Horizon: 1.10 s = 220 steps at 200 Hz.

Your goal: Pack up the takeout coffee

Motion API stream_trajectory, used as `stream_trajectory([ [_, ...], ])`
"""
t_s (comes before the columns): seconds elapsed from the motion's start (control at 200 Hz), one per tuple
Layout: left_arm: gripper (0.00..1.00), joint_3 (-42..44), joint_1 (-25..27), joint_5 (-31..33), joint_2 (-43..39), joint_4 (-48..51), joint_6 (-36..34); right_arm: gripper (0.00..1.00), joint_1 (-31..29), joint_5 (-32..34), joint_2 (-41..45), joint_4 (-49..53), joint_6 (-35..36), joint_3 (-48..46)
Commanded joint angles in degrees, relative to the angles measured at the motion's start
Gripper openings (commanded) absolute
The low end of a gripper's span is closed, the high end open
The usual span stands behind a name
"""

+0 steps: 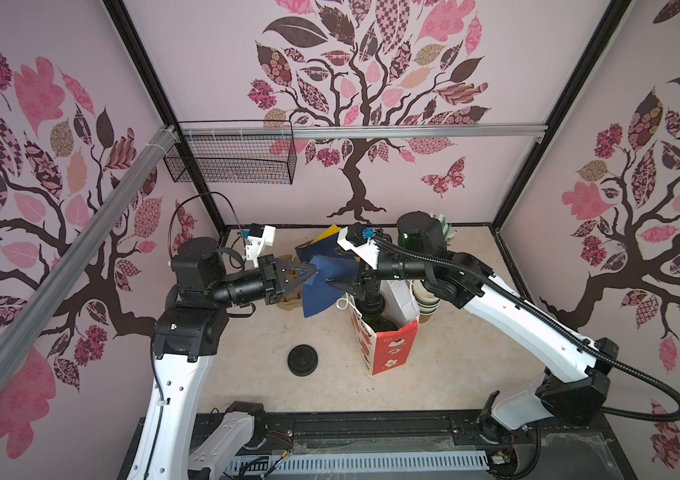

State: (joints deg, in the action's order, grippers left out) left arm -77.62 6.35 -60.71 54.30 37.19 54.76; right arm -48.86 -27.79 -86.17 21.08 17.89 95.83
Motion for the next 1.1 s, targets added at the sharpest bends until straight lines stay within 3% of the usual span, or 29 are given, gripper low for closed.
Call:
stream_trajectory([
  [0.0, 0.00, -3.30, -0.19, -2.27, 0.01, 0.13, -1.98, 0.71, -0.54, -3.68, -2.22, -2.32, 0.22, 0.47],
  [0.17, 0.00, -3.88, -0.19, -1.13, -0.15, 0.07, -1.95, 0.34, -0.58, -3.86, -1.97, -1.37, -0.59, 0.98],
  [0.215, 0.00, -4.42, -0.15, 0.02, -0.03, -0.31, -1.70, 0.20, -0.57, -3.26, -1.66, -0.76, -1.35, 1.68],
  [0.235, 0.03, -4.69, -0.19, 0.66, 0.01, -0.44, -1.41, 0.12, -0.59, -2.99, -1.55, -0.28, -1.71, 2.25],
  [0.275, 0.20, -5.31, -0.15, 1.79, 0.09, -1.60, -0.66, 0.00, -0.55, -2.47, -1.19, 0.73, -2.26, 3.29],
  [0.355, 0.45, -6.41, -0.19, 5.67, -0.24, -5.73, 0.79, 0.00, -0.56, -0.98, 0.54, 1.44, -2.86, 4.14],
  [0.41, 0.60, -7.94, -0.19, 12.26, -0.82, -5.90, -0.48, 0.00, -0.61, 0.89, 2.33, 1.06, -4.54, 3.91],
  [0.44, 0.74, -8.67, -0.20, 16.39, -1.29, -5.78, -1.47, 0.00, -0.54, 2.25, 3.66, 0.68, -5.88, 3.72],
  [0.48, 0.80, -9.14, -0.17, 22.19, -1.94, -5.66, -2.71, 0.00, -0.55, 5.08, 5.44, -0.17, -8.27, 3.24],
  [0.58, 0.82, -8.17, -0.18, 34.94, -3.00, -3.90, -4.21, 0.00, -0.53, 15.68, 10.22, -1.60, -17.20, 1.71],
  [0.735, 0.82, -1.63, -0.19, 44.26, -3.51, -2.62, -2.84, 0.00, -0.53, 33.85, 13.95, 6.86, -28.99, 2.62],
  [0.865, 0.81, 1.39, -0.03, 39.48, -1.62, -2.23, -4.77, 0.00, -0.55, 43.40, 12.91, 16.78, -37.04, 4.05],
  [0.975, 0.81, 2.79, 1.00, 33.76, 0.02, 0.86, -7.95, 0.00, -0.58, 44.56, 9.86, 21.55, -43.76, 5.88],
  [1.095, 0.81, 6.14, 4.59, 31.75, -0.34, 0.33, -9.36, 0.00, -0.61, 42.27, 6.43, 24.51, -50.40, 7.01],
])
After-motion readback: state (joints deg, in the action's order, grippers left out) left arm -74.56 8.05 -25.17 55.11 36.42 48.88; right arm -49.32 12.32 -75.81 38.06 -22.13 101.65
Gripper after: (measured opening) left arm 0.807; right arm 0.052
